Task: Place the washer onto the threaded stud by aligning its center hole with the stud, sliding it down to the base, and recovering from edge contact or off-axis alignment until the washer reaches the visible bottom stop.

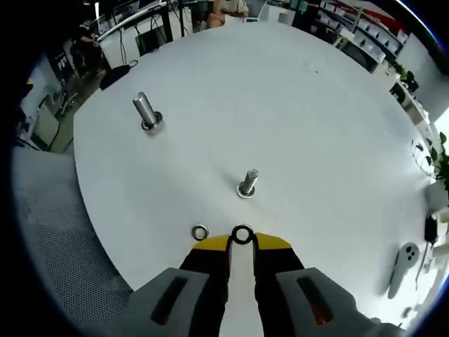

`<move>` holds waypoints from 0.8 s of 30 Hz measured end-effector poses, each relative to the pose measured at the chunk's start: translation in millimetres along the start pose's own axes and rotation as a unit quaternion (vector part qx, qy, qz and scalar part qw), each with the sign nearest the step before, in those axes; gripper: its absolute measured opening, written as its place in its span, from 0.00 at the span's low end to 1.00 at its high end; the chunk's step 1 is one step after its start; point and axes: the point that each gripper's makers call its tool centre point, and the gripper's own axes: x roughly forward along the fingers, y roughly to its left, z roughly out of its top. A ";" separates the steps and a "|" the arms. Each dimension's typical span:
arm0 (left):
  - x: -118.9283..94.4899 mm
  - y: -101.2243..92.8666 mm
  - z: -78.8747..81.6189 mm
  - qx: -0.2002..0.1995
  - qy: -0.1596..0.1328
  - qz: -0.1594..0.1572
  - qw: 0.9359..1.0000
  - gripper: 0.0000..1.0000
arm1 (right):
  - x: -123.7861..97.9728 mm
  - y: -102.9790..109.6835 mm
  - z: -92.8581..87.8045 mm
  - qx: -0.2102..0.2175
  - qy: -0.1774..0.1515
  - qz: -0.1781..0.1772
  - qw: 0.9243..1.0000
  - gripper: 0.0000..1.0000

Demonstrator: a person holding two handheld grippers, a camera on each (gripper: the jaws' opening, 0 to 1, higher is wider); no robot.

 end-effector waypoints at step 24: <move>1.3 -2.6 -1.5 0.003 0.004 -0.006 1.000 0.27 | -10.4 -7.7 49.1 -0.047 -0.043 -0.016 0.998 0.14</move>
